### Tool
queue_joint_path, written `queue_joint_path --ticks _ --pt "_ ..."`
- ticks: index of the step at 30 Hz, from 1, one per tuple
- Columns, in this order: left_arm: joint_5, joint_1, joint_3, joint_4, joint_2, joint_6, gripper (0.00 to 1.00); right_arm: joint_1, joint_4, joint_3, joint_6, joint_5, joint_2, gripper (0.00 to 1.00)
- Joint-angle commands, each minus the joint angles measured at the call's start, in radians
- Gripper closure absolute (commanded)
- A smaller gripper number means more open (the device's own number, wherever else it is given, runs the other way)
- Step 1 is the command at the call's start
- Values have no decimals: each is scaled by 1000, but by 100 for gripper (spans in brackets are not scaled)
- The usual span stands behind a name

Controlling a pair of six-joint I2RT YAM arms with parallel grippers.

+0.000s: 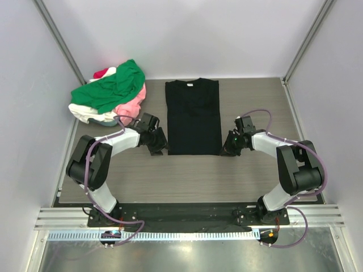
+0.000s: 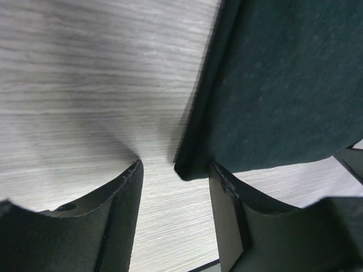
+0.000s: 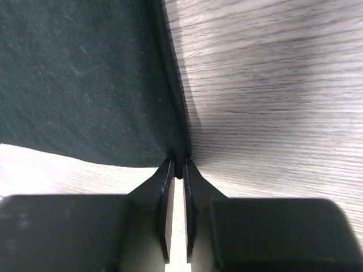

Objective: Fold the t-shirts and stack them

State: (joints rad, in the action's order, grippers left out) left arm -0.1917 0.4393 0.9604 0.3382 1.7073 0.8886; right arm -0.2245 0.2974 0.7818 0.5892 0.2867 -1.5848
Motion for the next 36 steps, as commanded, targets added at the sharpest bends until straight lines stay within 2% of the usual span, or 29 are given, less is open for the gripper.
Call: queue_joint_path --ticks 1,7,18,21,22,25,29,36 --pt "15 6 -17 -41 49 4 51 7 -24 -16 -20 -4 -23 87" --pt "12 16 -22 -57 74 16 65 11 -29 -21 -25 -1 -41 92" --pt "38 50 -91 -57 14 33 68 17 -52 -35 -20 6 -60 96" --pt "49 61 -92 -59 25 35 77 19 -52 -36 -17 11 -66 98" --pt "51 62 -91 -59 31 35 86 19 -55 -38 -15 12 -66 99" --pt "57 65 -84 -59 49 41 100 17 -58 -45 -14 19 -63 99" --pt "54 79 -72 -61 46 42 100 17 -58 -59 -3 32 -34 99" --pt "86 137 -101 16 -98 67 100 17 43 -111 17 52 136 99"
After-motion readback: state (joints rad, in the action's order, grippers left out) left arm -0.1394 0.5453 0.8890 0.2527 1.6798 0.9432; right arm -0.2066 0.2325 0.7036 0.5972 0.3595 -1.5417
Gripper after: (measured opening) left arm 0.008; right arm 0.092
